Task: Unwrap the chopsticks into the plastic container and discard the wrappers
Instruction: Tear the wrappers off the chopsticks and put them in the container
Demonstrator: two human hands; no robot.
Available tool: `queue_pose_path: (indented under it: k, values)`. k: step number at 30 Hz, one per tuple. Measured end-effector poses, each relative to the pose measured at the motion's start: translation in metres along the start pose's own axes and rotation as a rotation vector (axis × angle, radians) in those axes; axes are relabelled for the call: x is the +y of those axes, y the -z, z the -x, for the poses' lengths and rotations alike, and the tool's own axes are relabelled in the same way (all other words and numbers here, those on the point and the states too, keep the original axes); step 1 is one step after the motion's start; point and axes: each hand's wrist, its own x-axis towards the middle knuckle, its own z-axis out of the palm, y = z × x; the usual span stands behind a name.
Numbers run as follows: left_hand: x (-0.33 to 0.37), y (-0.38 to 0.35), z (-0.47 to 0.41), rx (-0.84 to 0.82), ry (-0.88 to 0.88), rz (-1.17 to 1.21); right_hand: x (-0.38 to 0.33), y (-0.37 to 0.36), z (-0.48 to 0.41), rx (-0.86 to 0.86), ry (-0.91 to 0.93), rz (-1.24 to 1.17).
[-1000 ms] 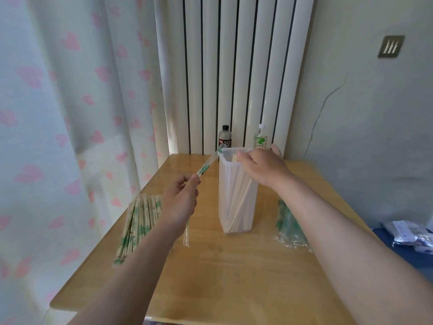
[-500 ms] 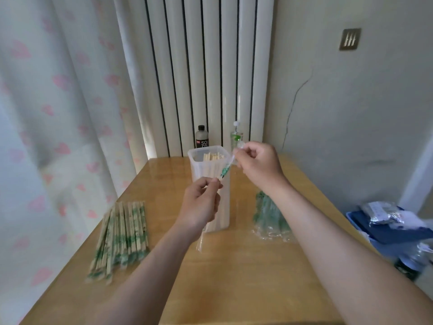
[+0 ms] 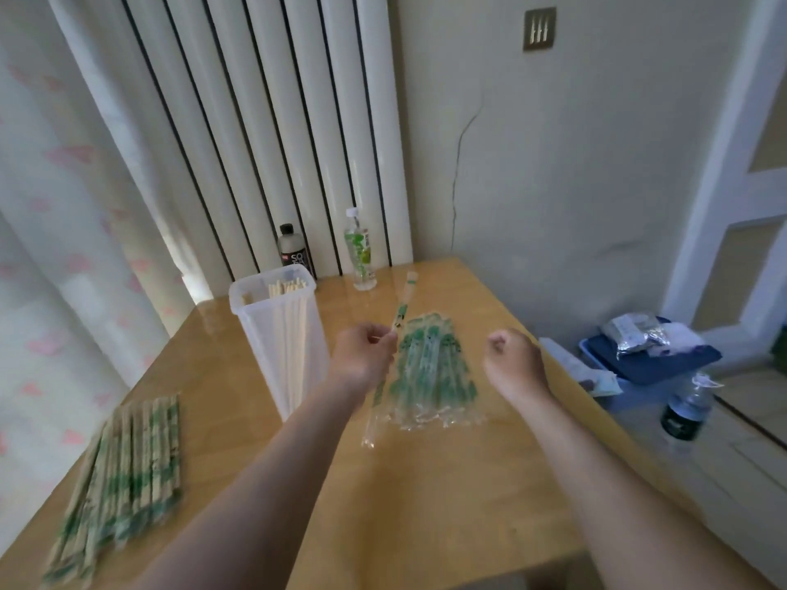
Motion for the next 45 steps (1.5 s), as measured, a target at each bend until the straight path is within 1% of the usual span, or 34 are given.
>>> queue_pose_path:
  k: [3, 7, 11, 17, 22, 29, 33, 36, 38, 40, 45]
  values:
    - [-0.005, -0.019, -0.031, 0.019, 0.011, -0.137, 0.031, -0.011, 0.008, -0.029, -0.009, 0.131]
    - [-0.017, -0.041, -0.062, 0.022, 0.003, -0.309, 0.036, -0.017, 0.011, -0.042, 0.045, 0.245]
    - [-0.028, -0.058, -0.077, 0.011, 0.011, -0.449, 0.038, -0.017, 0.009, -0.054, 0.046, 0.226]
    - [-0.033, -0.072, -0.083, -0.007, -0.013, -0.552, 0.041, -0.018, 0.005, -0.076, 0.023, 0.221]
    - [-0.034, -0.074, -0.083, -0.018, -0.017, -0.528, 0.042, -0.019, 0.003, -0.08, 0.024, 0.222]
    - [-0.029, -0.061, -0.067, -0.042, -0.08, -0.518, 0.043, -0.017, 0.003, -0.077, 0.015, 0.174]
    - [-0.026, -0.041, -0.04, -0.112, -0.157, -0.522, 0.035, -0.01, 0.007, -0.108, -0.042, 0.108]
    - [-0.03, -0.02, -0.021, -0.153, -0.182, -0.473, 0.019, -0.007, 0.014, -0.123, -0.066, 0.143]
    - [-0.031, -0.005, -0.011, -0.135, -0.175, -0.439, 0.0, -0.009, 0.021, -0.109, -0.02, 0.142]
    - [-0.03, 0.011, -0.001, -0.114, -0.187, -0.428, -0.023, -0.016, 0.033, -0.132, 0.06, 0.128]
    - [-0.039, 0.055, 0.021, -0.05, -0.244, -0.441, -0.077, -0.044, 0.075, -0.276, 0.224, 0.033]
